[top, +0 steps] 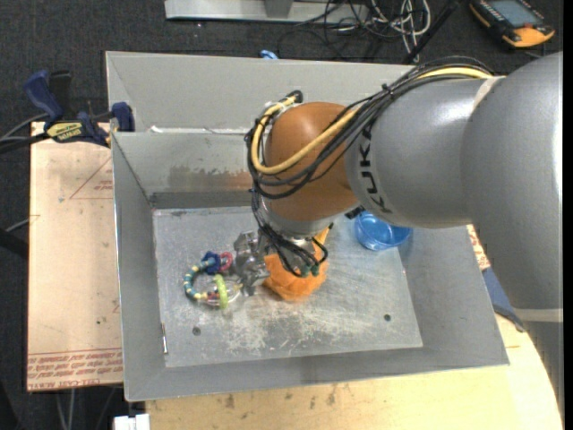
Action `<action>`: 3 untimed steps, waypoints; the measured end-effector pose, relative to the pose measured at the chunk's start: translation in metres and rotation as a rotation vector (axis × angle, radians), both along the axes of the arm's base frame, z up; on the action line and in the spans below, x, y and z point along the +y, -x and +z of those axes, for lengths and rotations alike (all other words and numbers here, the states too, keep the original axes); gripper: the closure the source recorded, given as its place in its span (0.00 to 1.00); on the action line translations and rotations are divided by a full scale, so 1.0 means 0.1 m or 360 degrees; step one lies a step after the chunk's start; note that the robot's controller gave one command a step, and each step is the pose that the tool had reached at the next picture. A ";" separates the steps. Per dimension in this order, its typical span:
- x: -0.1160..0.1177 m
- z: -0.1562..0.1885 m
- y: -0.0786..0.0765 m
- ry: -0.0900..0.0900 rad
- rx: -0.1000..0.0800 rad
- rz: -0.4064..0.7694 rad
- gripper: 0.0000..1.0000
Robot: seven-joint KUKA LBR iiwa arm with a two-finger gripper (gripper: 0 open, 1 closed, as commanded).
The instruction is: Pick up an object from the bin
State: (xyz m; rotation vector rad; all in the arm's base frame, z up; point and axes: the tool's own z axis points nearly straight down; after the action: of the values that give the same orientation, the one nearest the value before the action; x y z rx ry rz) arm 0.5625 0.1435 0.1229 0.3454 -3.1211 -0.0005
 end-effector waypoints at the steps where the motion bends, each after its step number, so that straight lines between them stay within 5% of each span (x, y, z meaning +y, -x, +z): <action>1: -0.63 1.81 -0.65 0.0001 -0.0019 0.0507 1.00; 3: -0.61 1.78 -0.64 -0.0003 -0.0008 0.0511 1.00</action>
Offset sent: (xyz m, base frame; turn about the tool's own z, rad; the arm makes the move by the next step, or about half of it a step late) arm 0.0000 0.0000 0.0000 0.0000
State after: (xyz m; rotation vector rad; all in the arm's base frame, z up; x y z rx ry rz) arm 0.6261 0.0825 0.3012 0.8415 -3.0305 -0.0026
